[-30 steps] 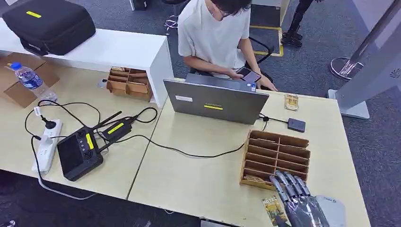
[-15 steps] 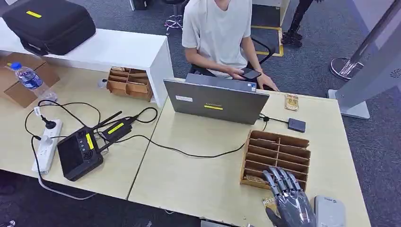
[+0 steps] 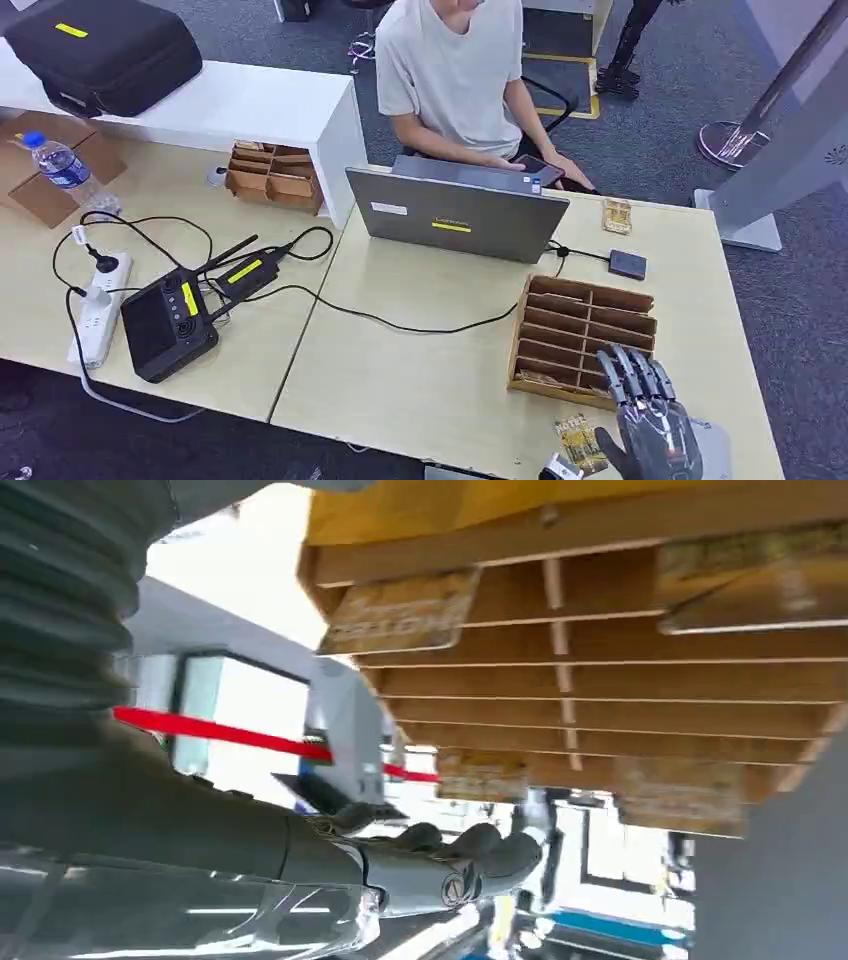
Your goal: Pass the card to the sensor for recognition and then transmit it.
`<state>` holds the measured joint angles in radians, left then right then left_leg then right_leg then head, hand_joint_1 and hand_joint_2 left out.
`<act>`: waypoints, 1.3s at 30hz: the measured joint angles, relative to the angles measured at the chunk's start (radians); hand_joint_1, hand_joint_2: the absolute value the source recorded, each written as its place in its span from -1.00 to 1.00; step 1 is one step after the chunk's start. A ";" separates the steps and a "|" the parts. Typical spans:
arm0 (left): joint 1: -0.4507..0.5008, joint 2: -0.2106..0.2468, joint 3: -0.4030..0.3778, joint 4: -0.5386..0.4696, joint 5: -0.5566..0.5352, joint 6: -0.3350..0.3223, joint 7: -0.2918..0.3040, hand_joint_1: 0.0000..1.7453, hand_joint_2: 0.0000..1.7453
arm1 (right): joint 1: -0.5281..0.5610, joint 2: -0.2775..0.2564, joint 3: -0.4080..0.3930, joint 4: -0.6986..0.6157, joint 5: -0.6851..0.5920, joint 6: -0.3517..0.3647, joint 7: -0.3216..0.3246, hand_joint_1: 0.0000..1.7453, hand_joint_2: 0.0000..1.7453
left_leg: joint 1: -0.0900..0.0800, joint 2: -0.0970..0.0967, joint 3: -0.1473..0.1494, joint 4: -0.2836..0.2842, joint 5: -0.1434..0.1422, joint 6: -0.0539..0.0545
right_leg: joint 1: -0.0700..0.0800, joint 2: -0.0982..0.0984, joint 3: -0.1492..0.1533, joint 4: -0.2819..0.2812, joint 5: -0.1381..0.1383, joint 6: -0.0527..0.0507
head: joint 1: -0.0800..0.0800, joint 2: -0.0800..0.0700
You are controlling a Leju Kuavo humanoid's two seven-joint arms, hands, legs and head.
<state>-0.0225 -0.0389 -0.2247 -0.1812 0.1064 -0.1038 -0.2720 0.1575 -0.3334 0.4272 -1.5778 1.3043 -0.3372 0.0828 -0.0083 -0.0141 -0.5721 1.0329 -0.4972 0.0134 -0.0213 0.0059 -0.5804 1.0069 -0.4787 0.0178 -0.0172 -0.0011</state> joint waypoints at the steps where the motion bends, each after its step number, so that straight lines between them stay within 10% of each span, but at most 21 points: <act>1: 0.000 0.000 0.000 0.000 0.000 0.000 0.000 -1.00 1.00 | 0.002 0.000 -0.008 0.003 0.004 -0.006 0.001 -1.00 1.00 | 0.000 0.000 0.000 0.000 0.000 0.000 | 0.000 0.000 0.000 0.000 0.000 0.000 | 0.000 0.000; 13: 0.001 0.001 0.000 0.000 0.007 0.004 0.000 -1.00 1.00 | 0.063 0.002 -0.170 0.026 0.008 -0.061 0.006 -1.00 1.00 | 0.000 0.000 0.000 0.000 0.000 0.000 | 0.000 0.000 0.000 0.000 0.000 0.000 | 0.000 0.000; 39: 0.001 0.001 0.000 0.000 -0.005 0.004 0.001 -1.00 1.00 | 0.040 0.090 -0.190 0.054 0.041 -0.061 -0.072 -1.00 1.00 | 0.000 0.000 0.000 0.000 0.000 0.000 | 0.000 0.000 0.000 0.000 0.000 0.000 | 0.000 0.000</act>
<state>-0.0220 -0.0381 -0.2247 -0.1812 0.1015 -0.0999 -0.2708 0.1978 -0.2438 0.2369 -1.5236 1.3454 -0.3978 0.0107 -0.0082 -0.0143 -0.5723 1.0328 -0.4972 0.0134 -0.0213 0.0058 -0.5804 1.0069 -0.4787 0.0178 -0.0172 -0.0011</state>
